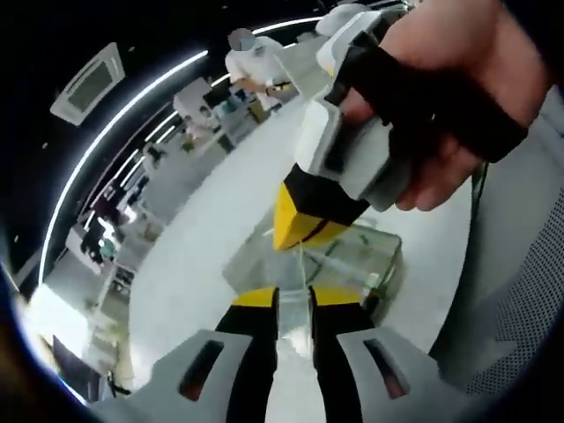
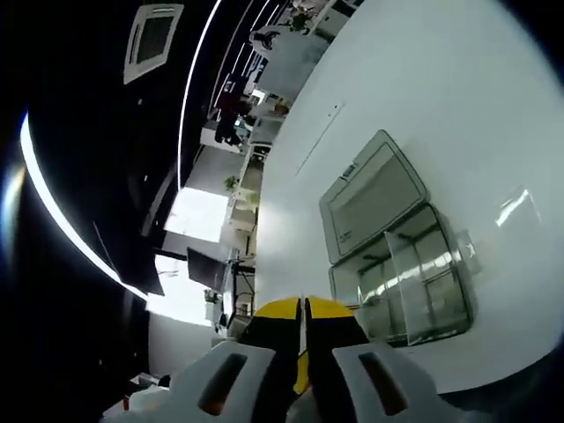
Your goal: Insert the divider into the dual guide fixture by aligning both edges with the guide slots and pushing it downward to the bottom, including one-sided entry, uneven engagement, binding, and posture correction.
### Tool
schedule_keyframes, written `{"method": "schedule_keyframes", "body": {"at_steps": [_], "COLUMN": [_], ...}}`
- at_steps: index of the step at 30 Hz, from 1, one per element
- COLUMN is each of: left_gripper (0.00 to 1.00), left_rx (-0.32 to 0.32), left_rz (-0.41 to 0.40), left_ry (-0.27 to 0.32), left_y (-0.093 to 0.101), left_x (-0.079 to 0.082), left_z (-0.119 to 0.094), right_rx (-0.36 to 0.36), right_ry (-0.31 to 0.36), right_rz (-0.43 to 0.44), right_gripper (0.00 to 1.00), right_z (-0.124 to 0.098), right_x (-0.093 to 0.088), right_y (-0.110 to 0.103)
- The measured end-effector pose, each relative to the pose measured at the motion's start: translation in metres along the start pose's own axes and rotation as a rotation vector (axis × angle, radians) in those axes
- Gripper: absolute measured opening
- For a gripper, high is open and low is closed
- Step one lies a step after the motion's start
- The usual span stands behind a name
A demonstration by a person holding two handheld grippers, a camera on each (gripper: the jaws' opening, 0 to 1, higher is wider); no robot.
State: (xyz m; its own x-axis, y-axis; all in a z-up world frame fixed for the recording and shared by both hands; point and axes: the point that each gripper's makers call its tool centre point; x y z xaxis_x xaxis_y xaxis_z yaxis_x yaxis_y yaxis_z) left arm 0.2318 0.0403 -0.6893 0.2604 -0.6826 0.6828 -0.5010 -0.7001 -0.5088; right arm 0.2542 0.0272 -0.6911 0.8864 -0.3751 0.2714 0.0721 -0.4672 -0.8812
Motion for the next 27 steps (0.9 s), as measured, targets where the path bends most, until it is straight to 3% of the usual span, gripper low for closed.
{"method": "schedule_keyframes", "body": {"at_steps": [7,10,11,12,19,22,27], "left_gripper": [0.07,0.05,0.04,0.04,0.03,0.03,0.03], "left_rx": [0.031,0.071,0.092,0.103,0.106,0.118,0.110], "left_rz": [0.096,0.230,0.333,0.371,0.353,0.347,0.222], "left_ry": [-0.003,0.001,-0.002,0.000,0.022,0.038,0.041], "left_y": [-0.003,-0.007,-0.009,-0.009,-0.010,-0.012,-0.019], "left_x": [0.002,0.006,0.009,0.010,0.011,0.014,0.008], "left_z": [-0.001,-0.003,-0.005,-0.006,-0.008,-0.011,-0.011], "right_rx": [0.010,0.029,0.037,0.040,0.094,0.103,0.131], "right_ry": [0.002,0.006,0.005,0.005,-0.024,-0.030,-0.011], "right_rz": [0.042,0.085,0.115,0.121,0.188,0.155,0.086], "right_gripper": [0.00,0.00,0.00,0.00,0.01,0.03,0.20], "right_z": [0.001,0.001,0.001,0.001,-0.003,-0.003,-0.006], "right_x": [0.002,0.003,0.003,0.003,0.001,0.002,0.011], "right_y": [0.000,-0.001,-0.001,-0.001,-0.007,-0.010,-0.019]}}
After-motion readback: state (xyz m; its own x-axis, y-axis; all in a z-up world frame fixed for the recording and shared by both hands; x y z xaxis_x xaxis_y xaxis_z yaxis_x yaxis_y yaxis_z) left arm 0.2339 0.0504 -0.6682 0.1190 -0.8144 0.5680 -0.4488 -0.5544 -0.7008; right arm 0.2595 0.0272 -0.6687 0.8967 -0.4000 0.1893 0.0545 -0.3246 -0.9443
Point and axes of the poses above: the point that each gripper's makers call its tool centre point, and the gripper's own axes: z roughly forward along the fingers, y roughly to its right, x roughly out of its top, and after that the axes turned 4 degrees about -z, right-handed
